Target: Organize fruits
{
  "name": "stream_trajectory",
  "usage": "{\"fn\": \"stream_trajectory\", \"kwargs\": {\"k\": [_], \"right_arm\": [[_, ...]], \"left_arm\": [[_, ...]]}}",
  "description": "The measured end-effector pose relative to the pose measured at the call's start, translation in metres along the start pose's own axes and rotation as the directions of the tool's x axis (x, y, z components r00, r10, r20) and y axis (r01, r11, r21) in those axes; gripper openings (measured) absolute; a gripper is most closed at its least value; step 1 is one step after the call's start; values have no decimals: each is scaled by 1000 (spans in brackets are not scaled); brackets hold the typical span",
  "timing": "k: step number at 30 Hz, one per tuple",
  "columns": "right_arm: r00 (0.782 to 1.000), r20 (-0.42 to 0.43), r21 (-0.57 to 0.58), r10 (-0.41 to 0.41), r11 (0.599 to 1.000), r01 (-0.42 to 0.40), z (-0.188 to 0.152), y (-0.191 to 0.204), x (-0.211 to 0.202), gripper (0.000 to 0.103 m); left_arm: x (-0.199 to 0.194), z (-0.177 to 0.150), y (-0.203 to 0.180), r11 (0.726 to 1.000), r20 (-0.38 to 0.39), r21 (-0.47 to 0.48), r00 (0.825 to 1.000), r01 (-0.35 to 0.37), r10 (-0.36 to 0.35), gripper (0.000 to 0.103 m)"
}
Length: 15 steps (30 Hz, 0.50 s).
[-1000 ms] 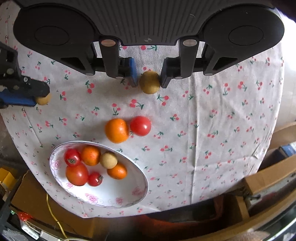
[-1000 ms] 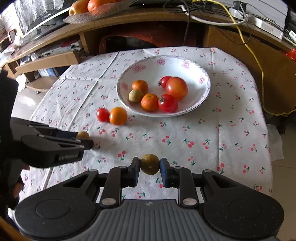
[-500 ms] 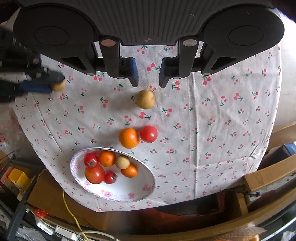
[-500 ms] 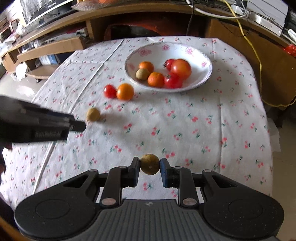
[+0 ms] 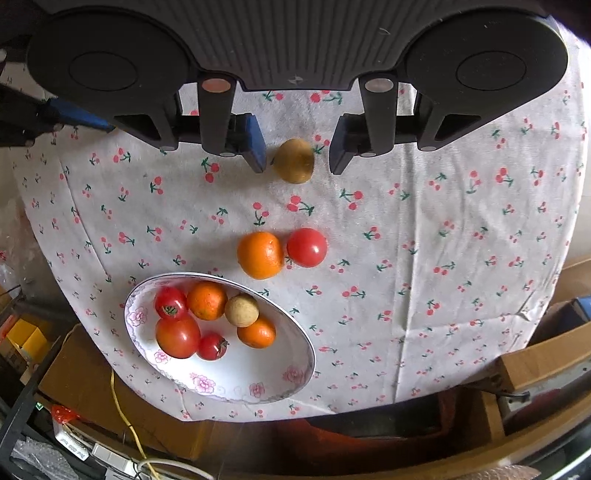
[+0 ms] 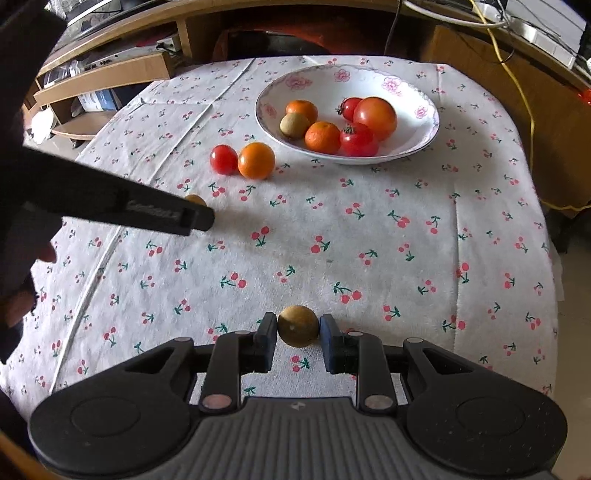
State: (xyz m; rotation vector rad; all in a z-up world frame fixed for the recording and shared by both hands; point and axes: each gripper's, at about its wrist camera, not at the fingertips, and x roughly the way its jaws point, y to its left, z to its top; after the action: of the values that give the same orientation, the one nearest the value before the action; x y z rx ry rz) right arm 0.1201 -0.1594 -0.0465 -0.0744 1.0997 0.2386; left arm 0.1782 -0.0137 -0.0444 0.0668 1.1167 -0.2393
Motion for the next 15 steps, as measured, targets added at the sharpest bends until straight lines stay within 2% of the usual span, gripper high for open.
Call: {"fn": "stream_trajectory", "kwargs": {"k": [6, 9, 15], "right_arm": [[1000, -12, 21, 12, 1000, -12, 2, -4, 5, 28], [1000, -15, 43, 5, 999, -5, 3, -7, 5, 32], [1000, 3, 38, 7, 999, -7, 2, -9, 5, 30]], "left_arm": [[6, -1, -9, 999, -5, 32, 1000, -18, 18, 45], [7, 2, -9, 999, -4, 25, 1000, -22, 22, 45], [5, -3, -17, 996, 1, 82, 999, -42, 42, 41]]}}
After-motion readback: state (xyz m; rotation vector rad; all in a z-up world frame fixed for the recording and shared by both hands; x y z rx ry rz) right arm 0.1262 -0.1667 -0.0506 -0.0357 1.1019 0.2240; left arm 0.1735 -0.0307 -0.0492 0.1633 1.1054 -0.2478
